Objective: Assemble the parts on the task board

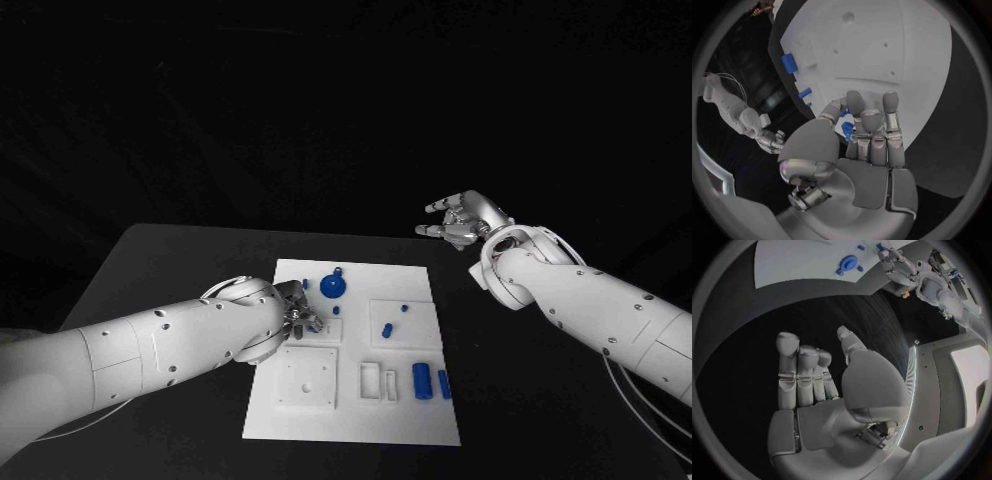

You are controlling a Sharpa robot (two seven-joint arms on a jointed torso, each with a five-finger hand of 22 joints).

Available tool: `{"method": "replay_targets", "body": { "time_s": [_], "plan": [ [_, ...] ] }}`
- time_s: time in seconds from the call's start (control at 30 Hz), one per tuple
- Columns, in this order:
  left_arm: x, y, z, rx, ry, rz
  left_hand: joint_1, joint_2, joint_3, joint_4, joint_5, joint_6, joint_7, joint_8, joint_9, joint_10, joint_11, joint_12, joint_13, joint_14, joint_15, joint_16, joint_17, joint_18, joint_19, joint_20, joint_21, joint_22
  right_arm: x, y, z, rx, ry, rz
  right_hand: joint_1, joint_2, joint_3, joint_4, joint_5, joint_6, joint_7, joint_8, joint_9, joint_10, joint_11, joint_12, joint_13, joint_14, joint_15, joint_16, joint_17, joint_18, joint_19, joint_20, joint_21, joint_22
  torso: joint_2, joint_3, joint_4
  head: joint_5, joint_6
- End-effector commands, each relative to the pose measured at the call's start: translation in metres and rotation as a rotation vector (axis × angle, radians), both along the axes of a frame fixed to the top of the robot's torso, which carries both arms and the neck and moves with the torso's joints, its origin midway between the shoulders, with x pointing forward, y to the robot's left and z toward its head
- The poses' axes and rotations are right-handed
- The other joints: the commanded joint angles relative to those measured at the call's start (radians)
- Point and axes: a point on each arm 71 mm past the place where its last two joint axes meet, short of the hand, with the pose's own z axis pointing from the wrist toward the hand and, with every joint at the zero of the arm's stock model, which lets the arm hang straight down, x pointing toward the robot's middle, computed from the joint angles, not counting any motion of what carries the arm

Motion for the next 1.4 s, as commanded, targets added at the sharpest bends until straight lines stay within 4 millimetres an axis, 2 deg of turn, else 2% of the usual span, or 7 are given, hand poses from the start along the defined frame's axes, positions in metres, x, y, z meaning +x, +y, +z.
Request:
{"method": "replay_targets", "body": {
  "time_s": [0.03, 0.13, 0.47, 0.63, 0.87, 1.4],
  "plan": [
    [-0.0027, 0.0039, -0.0074, 0.046, 0.032, -0.004, 0.012, 0.027, 0.013, -0.011, -0.008, 0.201, -0.127, 0.003, 0.054, 0.038, -0.01, 0.005, 0.001, 0.003, -0.002, 0.008, 0.004, -0.002, 0.006, 0.002, -0.004, 0.016, 0.0001, 0.0012, -0.0004, -0.006, 0.008, 0.008, -0.01, -0.002, 0.0, 0.0, 0.002, 0.014, 0.003, 0.0, 0.001, -0.006, -0.003, -0.002, -0.001, 0.002, -0.006, -0.005, 0.001, 0.018, 0.042, -0.002, -0.004, 0.056, 0.0, 0.0005, 0.0003, 0.0, 0.0],
    [-0.0026, 0.0045, -0.0075, 0.049, 0.033, -0.006, 0.012, 0.036, 0.012, -0.005, -0.019, 0.212, -0.13, 0.004, 0.052, 0.038, -0.011, 0.017, 0.005, 0.008, -0.001, 0.022, 0.022, 0.002, 0.009, 0.007, -0.008, 0.018, 0.0002, 0.0012, -0.0004, -0.006, 0.009, 0.008, -0.009, -0.001, 0.0, -0.001, 0.001, 0.016, 0.003, 0.0, 0.001, -0.006, -0.003, -0.001, -0.001, 0.002, -0.006, -0.006, 0.001, 0.018, 0.042, -0.003, -0.004, 0.057, 0.0, 0.0004, 0.0005, 0.0, -0.001],
    [-0.0033, 0.004, -0.0086, 0.052, 0.05, -0.023, 0.006, 0.047, 0.012, -0.002, -0.024, 0.234, -0.133, -0.002, 0.044, 0.037, -0.011, 0.032, 0.025, 0.011, 0.005, 0.05, 0.062, 0.021, 0.006, 0.028, -0.003, 0.02, 0.0006, 0.0014, -0.0012, -0.008, 0.013, 0.008, -0.008, 0.0, 0.002, -0.004, 0.001, 0.024, 0.003, 0.001, 0.002, -0.006, -0.003, -0.001, -0.001, 0.002, -0.007, -0.006, 0.002, 0.017, 0.042, -0.003, -0.003, 0.057, 0.0, 0.0013, -0.0002, 0.0, 0.0],
    [-0.0037, 0.0023, -0.0089, 0.051, 0.057, -0.03, 0.004, 0.055, 0.009, 0.006, -0.04, 0.239, -0.134, -0.002, 0.044, 0.037, -0.011, 0.034, 0.032, 0.013, 0.006, 0.056, 0.071, 0.026, 0.004, 0.034, 0.0, 0.02, 0.0008, 0.0021, -0.0016, -0.008, 0.015, 0.009, -0.008, 0.0, 0.002, -0.004, 0.001, 0.024, 0.003, 0.001, 0.002, -0.006, -0.003, -0.001, -0.001, 0.002, -0.007, -0.006, 0.002, 0.017, 0.042, -0.003, -0.003, 0.057, 0.0, 0.0017, -0.0002, 0.0, -0.001],
    [-0.0025, 0.0018, -0.0091, 0.05, 0.059, -0.032, 0.002, 0.077, -0.001, 0.031, -0.098, 0.247, -0.136, -0.003, 0.045, 0.037, -0.011, 0.039, 0.044, 0.014, 0.007, 0.065, 0.081, 0.036, 0.003, 0.046, 0.004, 0.02, 0.0013, 0.0028, -0.0024, -0.008, 0.018, 0.01, -0.008, 0.001, 0.003, -0.005, 0.002, 0.029, 0.002, 0.001, 0.002, -0.006, -0.004, -0.001, -0.002, 0.002, -0.007, -0.005, 0.003, 0.017, 0.042, -0.003, -0.005, 0.057, 0.0, 0.0025, -0.0013, 0.0, 0.0],
    [-0.0009, -0.0032, -0.0105, 0.068, 0.082, -0.057, 0.009, 0.085, -0.009, 0.053, -0.118, 0.254, -0.138, -0.003, 0.051, 0.037, -0.012, 0.046, 0.063, 0.017, 0.009, 0.08, 0.097, 0.047, 0.001, 0.057, 0.011, 0.02, 0.0022, 0.0043, -0.0043, -0.012, 0.027, 0.013, -0.009, 0.002, 0.006, -0.01, 0.003, 0.032, 0.002, 0.001, 0.002, -0.006, -0.004, -0.001, -0.002, 0.002, -0.007, -0.006, 0.003, 0.017, 0.042, -0.003, -0.004, 0.057, 0.0, 0.0019, -0.0006, -0.006, -0.004]
  ]
}}
